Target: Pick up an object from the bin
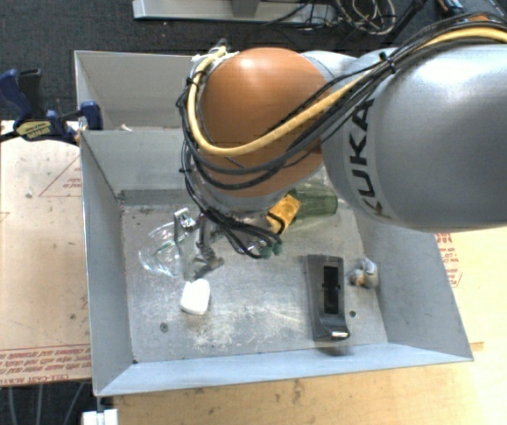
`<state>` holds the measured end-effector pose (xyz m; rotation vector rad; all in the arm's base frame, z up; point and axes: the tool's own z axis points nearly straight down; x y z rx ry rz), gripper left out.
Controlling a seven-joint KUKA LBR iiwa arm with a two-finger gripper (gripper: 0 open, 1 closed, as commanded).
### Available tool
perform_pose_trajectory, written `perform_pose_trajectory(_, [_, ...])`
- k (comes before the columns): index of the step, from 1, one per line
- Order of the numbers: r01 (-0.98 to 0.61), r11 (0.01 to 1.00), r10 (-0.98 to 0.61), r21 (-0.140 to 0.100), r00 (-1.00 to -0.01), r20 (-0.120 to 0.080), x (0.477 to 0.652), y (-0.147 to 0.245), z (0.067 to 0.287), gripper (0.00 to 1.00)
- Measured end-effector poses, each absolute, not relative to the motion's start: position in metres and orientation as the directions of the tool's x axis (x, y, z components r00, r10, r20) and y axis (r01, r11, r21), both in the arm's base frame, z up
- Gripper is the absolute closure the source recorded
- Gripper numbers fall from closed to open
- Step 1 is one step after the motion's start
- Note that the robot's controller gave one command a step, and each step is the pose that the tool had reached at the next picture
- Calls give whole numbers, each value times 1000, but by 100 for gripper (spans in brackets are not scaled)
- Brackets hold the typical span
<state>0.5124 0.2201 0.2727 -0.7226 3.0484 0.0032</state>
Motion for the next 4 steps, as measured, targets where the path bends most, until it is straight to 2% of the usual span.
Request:
perform_pose_trajectory(1, [-531, 847, -531, 0, -847, -7, 545, 214, 252, 100])
perform_pose_trajectory(2, [-741, 671, -741, -3, -671, -6, 538, 215, 199, 100])
perform_pose_trajectory(3, [-790, 613, -790, 8, -613, 8, 546, 211, 176, 100])
perform_pose_trajectory(4, [-841, 541, -841, 2, -541, 0, 548, 210, 240, 100])
